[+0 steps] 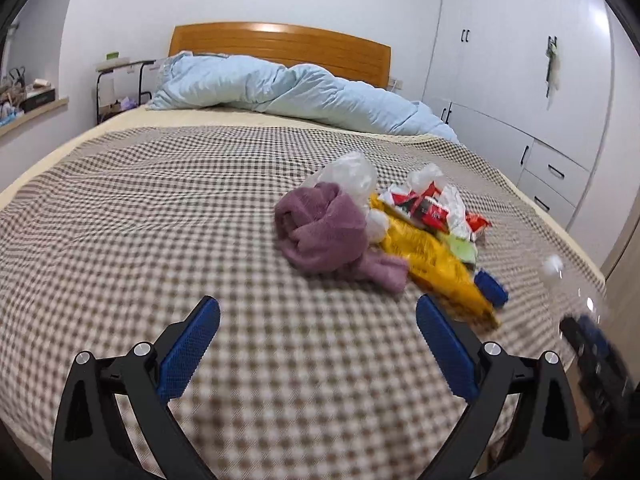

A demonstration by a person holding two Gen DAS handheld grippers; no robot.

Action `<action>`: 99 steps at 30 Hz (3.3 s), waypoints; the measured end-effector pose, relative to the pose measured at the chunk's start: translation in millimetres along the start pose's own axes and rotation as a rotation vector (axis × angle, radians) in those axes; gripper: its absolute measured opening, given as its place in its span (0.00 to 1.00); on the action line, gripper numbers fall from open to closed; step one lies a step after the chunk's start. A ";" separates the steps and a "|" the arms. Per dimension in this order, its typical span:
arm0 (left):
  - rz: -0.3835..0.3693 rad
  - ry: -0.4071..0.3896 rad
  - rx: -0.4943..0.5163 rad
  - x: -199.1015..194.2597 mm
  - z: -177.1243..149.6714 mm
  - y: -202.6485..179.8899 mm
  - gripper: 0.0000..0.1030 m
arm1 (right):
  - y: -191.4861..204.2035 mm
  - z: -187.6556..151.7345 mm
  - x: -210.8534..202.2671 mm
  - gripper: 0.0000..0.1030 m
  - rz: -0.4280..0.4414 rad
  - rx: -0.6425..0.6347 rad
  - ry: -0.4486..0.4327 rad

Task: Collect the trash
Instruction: 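Grasp the mauve towel on the bed with the left tool, then carry the mauve towel and plastic bottle down toward the floor bin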

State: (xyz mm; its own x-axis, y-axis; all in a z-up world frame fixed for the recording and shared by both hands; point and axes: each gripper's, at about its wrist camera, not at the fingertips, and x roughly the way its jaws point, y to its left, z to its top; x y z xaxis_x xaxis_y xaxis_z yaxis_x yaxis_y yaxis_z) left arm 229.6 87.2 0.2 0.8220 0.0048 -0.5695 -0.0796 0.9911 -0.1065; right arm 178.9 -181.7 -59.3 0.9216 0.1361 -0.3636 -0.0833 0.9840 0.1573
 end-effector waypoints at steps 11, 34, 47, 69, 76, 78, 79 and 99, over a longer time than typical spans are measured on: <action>0.098 0.094 -0.013 72.1 30.6 -16.0 0.92 | -44.8 -1.8 18.1 0.58 -0.036 0.061 0.004; 0.081 0.141 -0.007 86.6 31.2 -23.2 0.29 | -56.8 -4.3 11.4 0.58 -0.003 0.071 0.006; 0.075 0.098 0.014 22.4 39.0 -30.1 0.29 | -47.4 15.8 -32.2 0.58 0.024 0.048 -0.038; 0.066 0.039 0.009 -84.4 20.5 -35.0 0.29 | -33.0 22.8 -105.8 0.58 0.052 -0.049 -0.054; 0.065 0.028 0.015 -115.7 9.3 -37.0 0.29 | -34.0 17.8 -126.6 0.58 0.062 -0.065 -0.043; 0.064 0.024 0.017 -123.6 7.2 -37.7 0.29 | -34.2 17.2 -131.8 0.58 0.064 -0.066 -0.043; 0.062 0.021 0.018 -128.4 5.9 -38.2 0.29 | -34.4 16.9 -134.8 0.58 0.065 -0.067 -0.044; -0.041 -0.017 0.087 -195.3 -43.4 -53.6 0.29 | -33.4 4.8 -175.3 0.58 0.099 -0.101 -0.023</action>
State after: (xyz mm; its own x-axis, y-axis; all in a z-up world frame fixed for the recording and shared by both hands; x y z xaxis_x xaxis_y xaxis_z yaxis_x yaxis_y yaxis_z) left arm 48.8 27.3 81.8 0.8332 -0.0344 -0.5519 0.0030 0.9983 -0.0578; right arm 22.0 -239.0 3.6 0.9154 0.2317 -0.3292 -0.2112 0.9726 0.0973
